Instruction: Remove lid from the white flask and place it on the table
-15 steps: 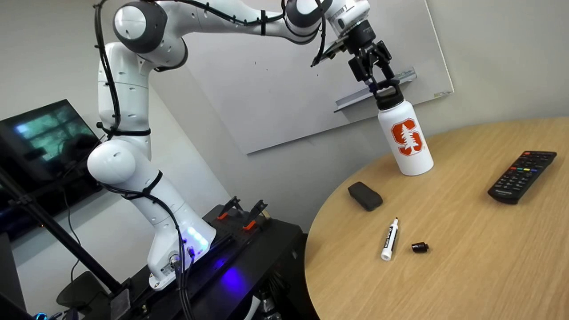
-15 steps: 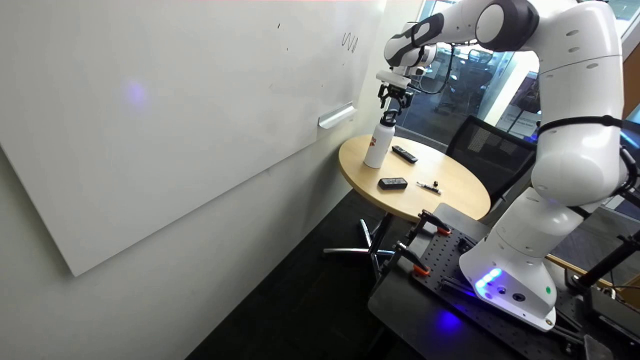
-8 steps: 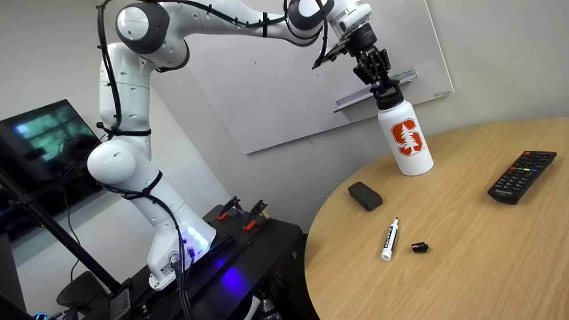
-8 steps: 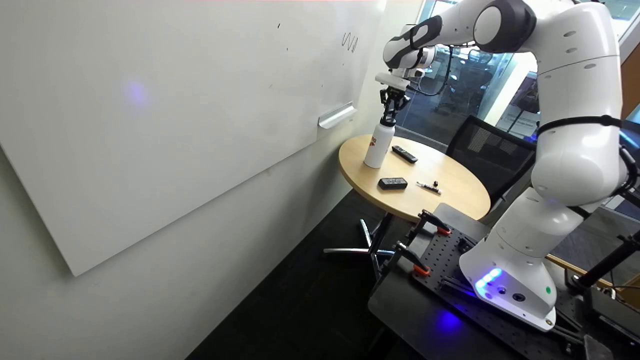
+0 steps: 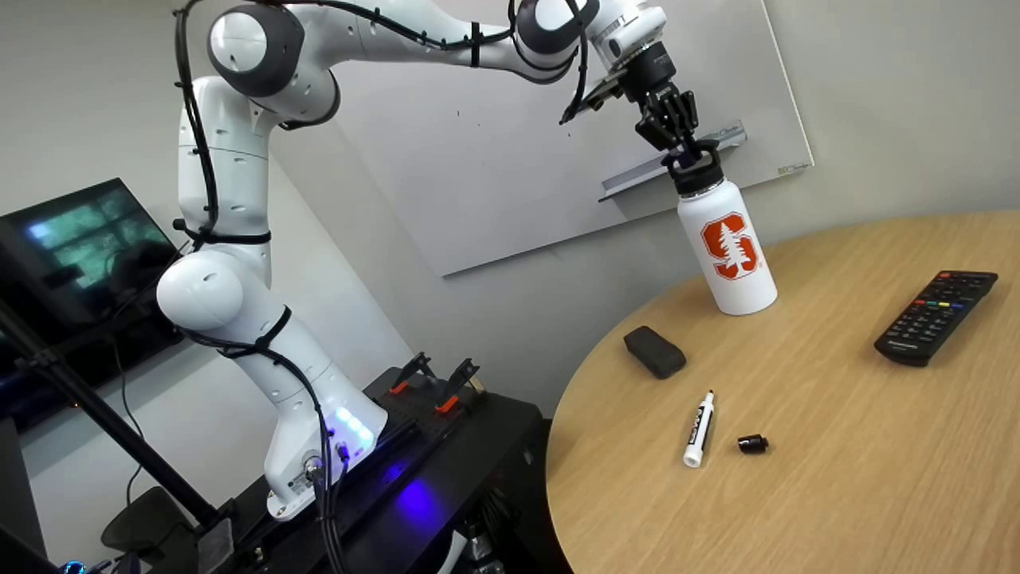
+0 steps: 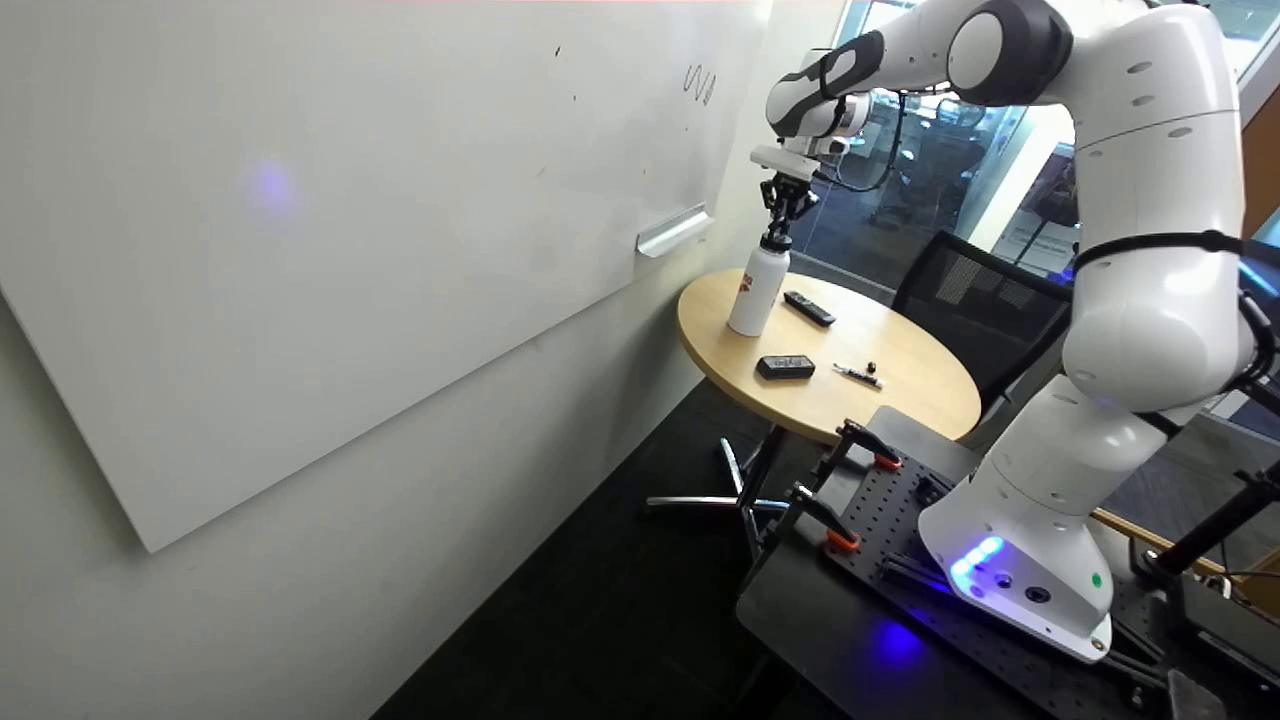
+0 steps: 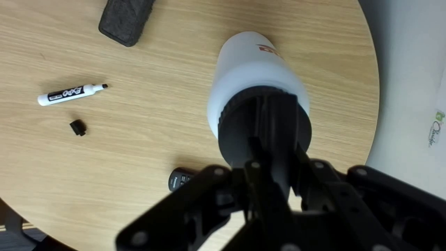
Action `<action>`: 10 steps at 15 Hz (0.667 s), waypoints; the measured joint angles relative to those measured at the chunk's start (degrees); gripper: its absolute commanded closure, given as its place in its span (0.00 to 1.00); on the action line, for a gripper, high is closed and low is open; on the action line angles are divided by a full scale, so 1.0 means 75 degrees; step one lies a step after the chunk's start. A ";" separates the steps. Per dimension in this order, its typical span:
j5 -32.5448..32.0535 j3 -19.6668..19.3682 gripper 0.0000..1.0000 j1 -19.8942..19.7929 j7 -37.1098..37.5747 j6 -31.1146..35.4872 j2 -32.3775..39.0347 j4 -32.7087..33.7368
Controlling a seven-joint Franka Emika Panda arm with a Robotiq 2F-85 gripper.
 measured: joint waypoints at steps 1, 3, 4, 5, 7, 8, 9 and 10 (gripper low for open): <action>-0.0006 -0.0001 0.95 0.0000 -0.0001 0.0000 -0.0005 0.0000; -0.0009 -0.0001 0.95 0.0001 -0.0007 0.0000 -0.0029 0.0000; -0.0011 -0.0001 0.95 0.0001 -0.0011 0.0000 -0.0048 0.0000; -0.0011 -0.0001 0.95 0.0003 -0.0014 0.0000 -0.0073 0.0000; -0.0011 -0.0001 0.95 0.0005 -0.0023 0.0000 -0.0135 0.0000; -0.0011 -0.0001 0.95 0.0006 -0.0031 0.0000 -0.0171 -0.0002; -0.0011 -0.0001 0.95 0.0006 -0.0041 0.0000 -0.0217 -0.0006; -0.0011 -0.0002 0.95 0.0006 -0.0060 0.0000 -0.0270 -0.0012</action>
